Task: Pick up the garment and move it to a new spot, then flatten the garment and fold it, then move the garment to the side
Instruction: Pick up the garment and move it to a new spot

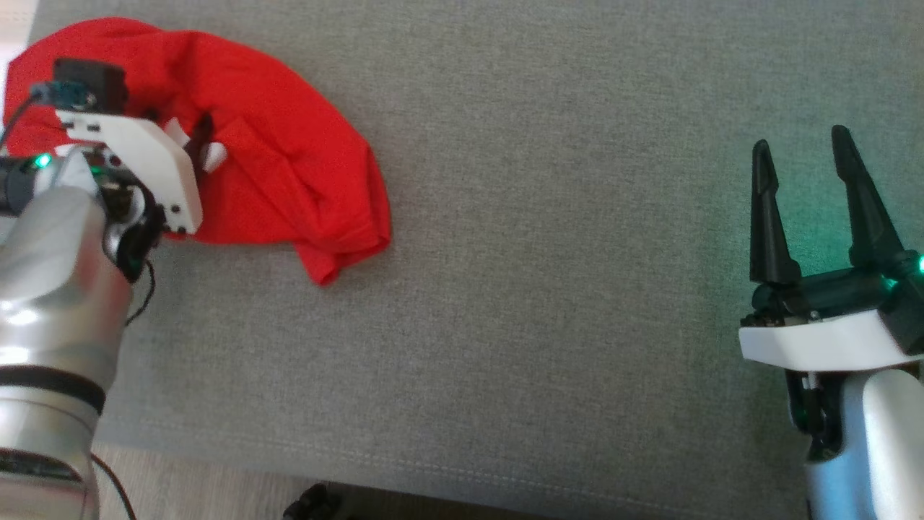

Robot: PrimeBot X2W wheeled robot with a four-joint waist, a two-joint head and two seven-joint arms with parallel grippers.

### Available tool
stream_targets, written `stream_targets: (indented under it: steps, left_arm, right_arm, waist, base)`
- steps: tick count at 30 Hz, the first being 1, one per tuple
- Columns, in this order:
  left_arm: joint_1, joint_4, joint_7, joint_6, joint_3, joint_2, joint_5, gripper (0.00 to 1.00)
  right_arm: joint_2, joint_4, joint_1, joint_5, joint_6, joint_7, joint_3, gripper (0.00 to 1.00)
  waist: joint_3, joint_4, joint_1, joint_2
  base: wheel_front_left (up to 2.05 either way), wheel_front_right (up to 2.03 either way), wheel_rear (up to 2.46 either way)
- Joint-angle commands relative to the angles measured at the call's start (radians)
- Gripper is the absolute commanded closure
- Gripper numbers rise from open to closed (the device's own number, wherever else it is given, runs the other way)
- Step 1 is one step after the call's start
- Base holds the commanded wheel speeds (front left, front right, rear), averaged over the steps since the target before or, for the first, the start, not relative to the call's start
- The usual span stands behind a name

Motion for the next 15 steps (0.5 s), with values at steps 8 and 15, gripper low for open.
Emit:
stream_targets:
  steps: [8, 15]
  left_arm:
    - [-0.064, 0.043, 0.038, 0.001, -0.066, 0.045, -0.115, 1.0]
    - [-0.088, 0.054, -0.1, 0.001, -0.101, 0.065, -0.149, 1.0]
  right_arm:
    - [-0.005, -0.05, -0.003, -0.004, -0.001, 0.005, 0.014, 0.0]
    - [0.001, -0.031, -0.008, 0.003, -0.001, 0.0, 0.017, 0.0]
  waist:
    - [0.019, -0.009, -0.0002, 0.0]
    - [-0.007, 0.001, -0.0002, 0.0]
  base:
    - [0.0, 0.0, 0.0]
    - [0.0, 0.0, 0.0]
